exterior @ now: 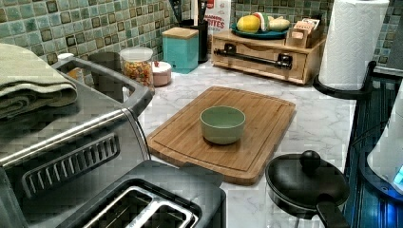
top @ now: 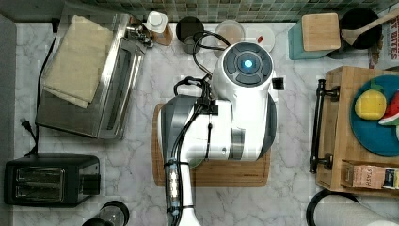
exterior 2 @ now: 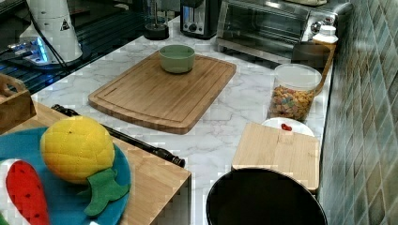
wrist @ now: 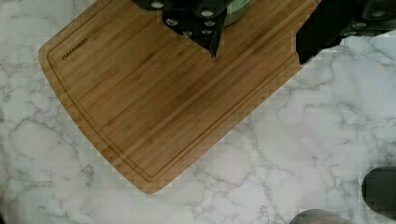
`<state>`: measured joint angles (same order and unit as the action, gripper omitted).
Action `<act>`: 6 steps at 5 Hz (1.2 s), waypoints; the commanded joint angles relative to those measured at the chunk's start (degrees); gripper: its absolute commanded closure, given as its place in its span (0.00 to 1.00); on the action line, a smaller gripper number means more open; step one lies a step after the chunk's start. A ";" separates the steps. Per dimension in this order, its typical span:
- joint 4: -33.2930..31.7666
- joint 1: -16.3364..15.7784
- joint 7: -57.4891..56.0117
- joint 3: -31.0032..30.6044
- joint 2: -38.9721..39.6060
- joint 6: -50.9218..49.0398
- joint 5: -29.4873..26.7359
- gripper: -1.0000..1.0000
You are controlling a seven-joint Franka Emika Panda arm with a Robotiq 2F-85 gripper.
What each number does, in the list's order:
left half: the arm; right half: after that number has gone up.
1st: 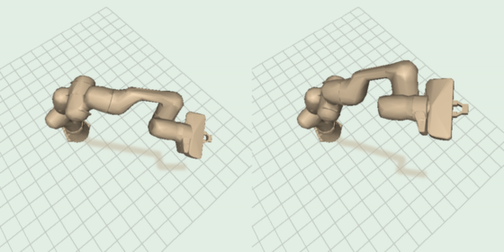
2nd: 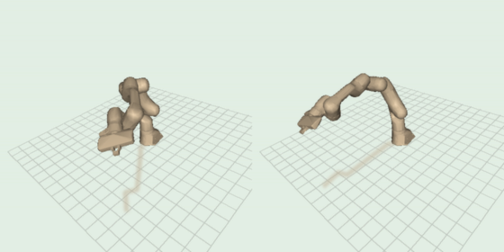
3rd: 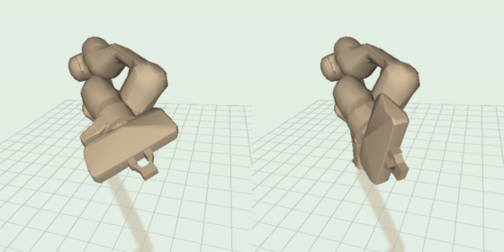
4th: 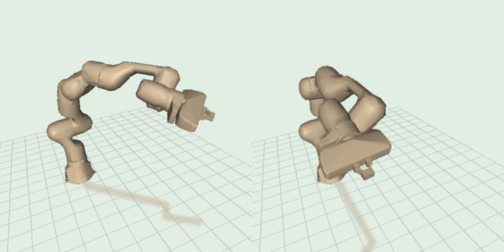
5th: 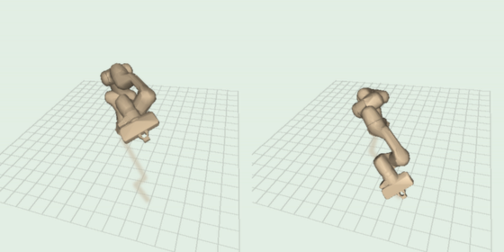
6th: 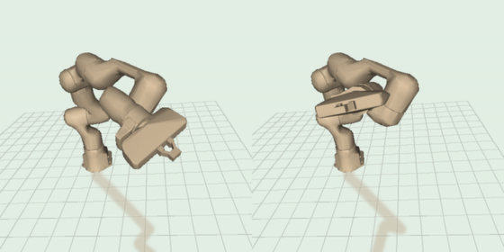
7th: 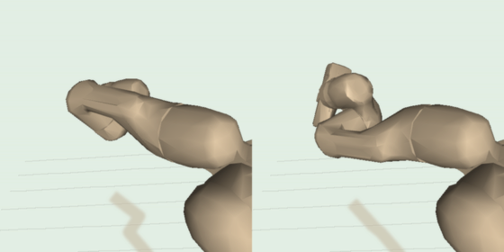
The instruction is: Open the drawer.
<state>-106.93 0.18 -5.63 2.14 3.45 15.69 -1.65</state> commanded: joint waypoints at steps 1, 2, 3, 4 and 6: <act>-0.09 0.02 -0.01 0.01 0.00 0.01 -0.20 0.00; -3.09 0.39 -3.02 0.30 -0.51 3.09 1.11 0.00; -0.70 1.26 -9.72 1.08 1.81 -0.25 5.02 0.00; -3.92 3.39 -20.50 2.91 1.48 5.78 7.13 0.00; -7.52 6.82 -36.61 6.78 1.58 13.40 8.77 0.00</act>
<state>-115.26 2.69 -43.11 5.32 5.75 28.55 4.38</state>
